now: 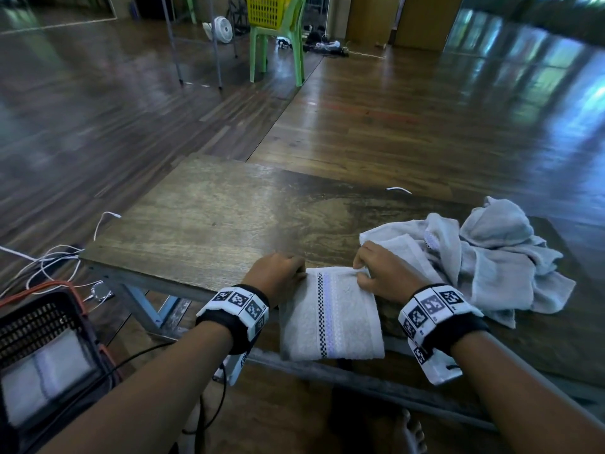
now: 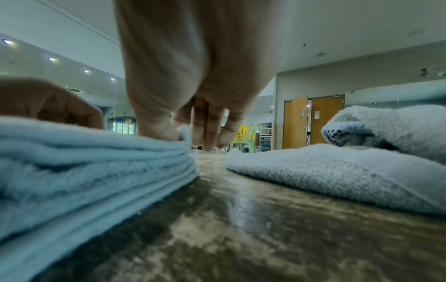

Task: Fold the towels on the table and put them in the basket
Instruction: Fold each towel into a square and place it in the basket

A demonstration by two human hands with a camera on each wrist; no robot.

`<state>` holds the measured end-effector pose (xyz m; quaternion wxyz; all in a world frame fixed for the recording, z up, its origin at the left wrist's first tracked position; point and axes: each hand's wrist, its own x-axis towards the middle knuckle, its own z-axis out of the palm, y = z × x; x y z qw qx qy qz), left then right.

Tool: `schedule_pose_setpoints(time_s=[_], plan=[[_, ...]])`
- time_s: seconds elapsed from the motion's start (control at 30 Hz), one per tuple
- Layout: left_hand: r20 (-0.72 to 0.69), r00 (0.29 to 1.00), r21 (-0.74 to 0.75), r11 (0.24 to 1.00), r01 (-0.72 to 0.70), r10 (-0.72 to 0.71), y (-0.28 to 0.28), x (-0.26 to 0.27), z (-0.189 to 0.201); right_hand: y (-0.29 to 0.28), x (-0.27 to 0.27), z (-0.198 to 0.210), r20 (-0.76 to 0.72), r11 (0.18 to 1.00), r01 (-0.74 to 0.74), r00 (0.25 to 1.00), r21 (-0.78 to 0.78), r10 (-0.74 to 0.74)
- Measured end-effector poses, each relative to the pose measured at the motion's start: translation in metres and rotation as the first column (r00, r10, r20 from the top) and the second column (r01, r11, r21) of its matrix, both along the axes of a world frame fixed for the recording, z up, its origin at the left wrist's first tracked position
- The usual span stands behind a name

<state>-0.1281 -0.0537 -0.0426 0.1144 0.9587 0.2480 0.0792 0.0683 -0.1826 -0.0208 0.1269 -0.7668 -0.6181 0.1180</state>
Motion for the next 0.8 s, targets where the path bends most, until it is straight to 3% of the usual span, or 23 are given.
schedule_pose_setpoints(time_s=[0.2, 0.37, 0.53, 0.7, 0.8], plan=[[0.011, 0.999, -0.053, 0.997, -0.049, 0.049, 0.004, 0.001, -0.002, 0.002, 0.004, -0.003, -0.098, 0.997, 0.065, 0.993, 0.049, -0.060], [0.001, 0.998, -0.070, 0.996, -0.061, 0.061, 0.006, 0.002, -0.004, 0.005, 0.006, -0.007, -0.043, 0.994, 0.103, 0.994, -0.022, -0.104], [0.106, 0.990, 0.020, 0.996, 0.089, -0.090, 0.006, 0.001, -0.003, 0.011, 0.006, -0.004, 0.008, 0.987, 0.147, 0.989, -0.069, -0.147], [0.136, 0.988, 0.014, 0.997, 0.070, -0.072, 0.005, -0.003, -0.007, 0.010, 0.005, -0.004, 0.210, 1.000, -0.009, 0.978, -0.009, 0.011], [0.121, 0.992, 0.005, 0.999, 0.032, -0.032, 0.004, 0.000, -0.004, 0.010, 0.006, -0.002, 0.183, 0.998, -0.058, 0.981, 0.002, 0.056]])
